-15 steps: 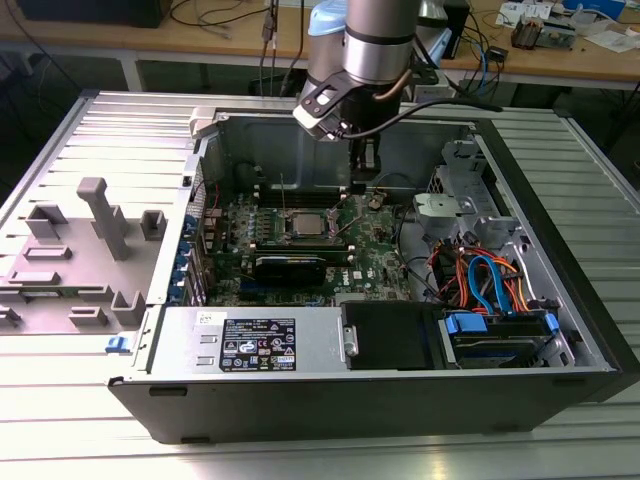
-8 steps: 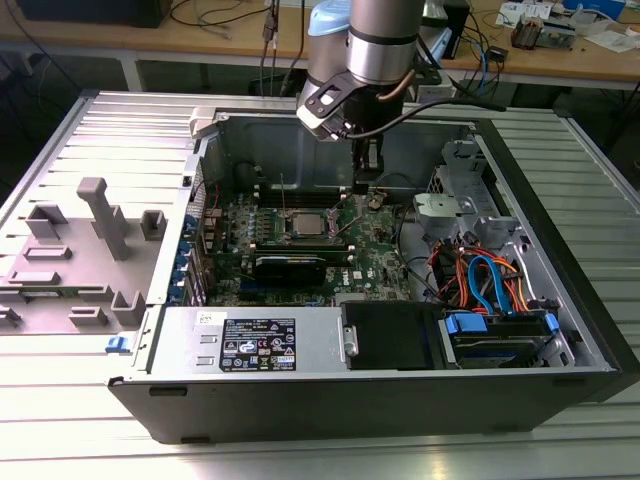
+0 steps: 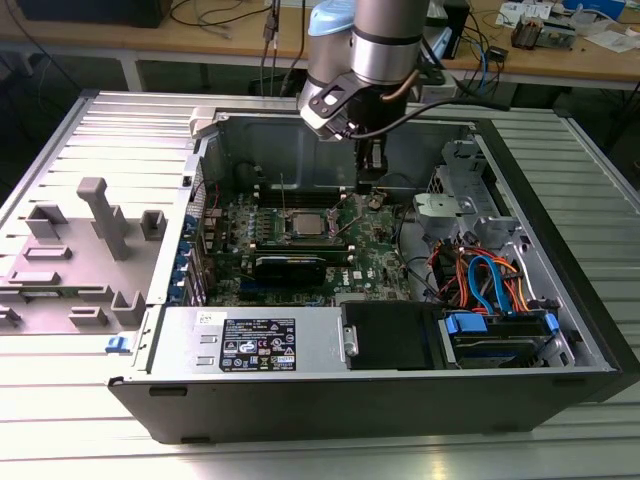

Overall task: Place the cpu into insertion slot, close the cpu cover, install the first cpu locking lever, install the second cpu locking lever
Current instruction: 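Close the cpu cover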

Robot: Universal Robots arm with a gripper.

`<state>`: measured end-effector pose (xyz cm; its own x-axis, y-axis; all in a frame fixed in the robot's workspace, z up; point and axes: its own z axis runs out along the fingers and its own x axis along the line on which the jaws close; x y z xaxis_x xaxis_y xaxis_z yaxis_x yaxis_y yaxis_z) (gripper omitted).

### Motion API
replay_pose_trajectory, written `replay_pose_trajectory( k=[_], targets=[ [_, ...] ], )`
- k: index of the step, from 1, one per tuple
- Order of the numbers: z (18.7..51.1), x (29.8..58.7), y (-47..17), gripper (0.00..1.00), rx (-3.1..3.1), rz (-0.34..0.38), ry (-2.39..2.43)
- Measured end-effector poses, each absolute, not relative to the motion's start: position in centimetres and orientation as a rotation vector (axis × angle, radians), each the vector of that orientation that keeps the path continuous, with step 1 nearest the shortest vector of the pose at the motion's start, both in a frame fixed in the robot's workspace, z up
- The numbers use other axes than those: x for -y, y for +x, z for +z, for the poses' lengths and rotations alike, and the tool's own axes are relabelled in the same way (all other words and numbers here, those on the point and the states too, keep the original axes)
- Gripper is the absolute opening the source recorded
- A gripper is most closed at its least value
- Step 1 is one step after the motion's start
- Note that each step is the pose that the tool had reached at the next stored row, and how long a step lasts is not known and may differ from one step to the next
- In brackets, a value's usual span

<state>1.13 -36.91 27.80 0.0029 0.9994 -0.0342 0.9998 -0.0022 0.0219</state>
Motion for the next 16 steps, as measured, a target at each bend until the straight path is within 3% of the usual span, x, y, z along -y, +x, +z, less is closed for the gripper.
replay_pose_trajectory(
  k=[16],
  targets=[
    [27.76,36.91,1.91,0.11,-2.19,-0.014,2.196]
  ],
)
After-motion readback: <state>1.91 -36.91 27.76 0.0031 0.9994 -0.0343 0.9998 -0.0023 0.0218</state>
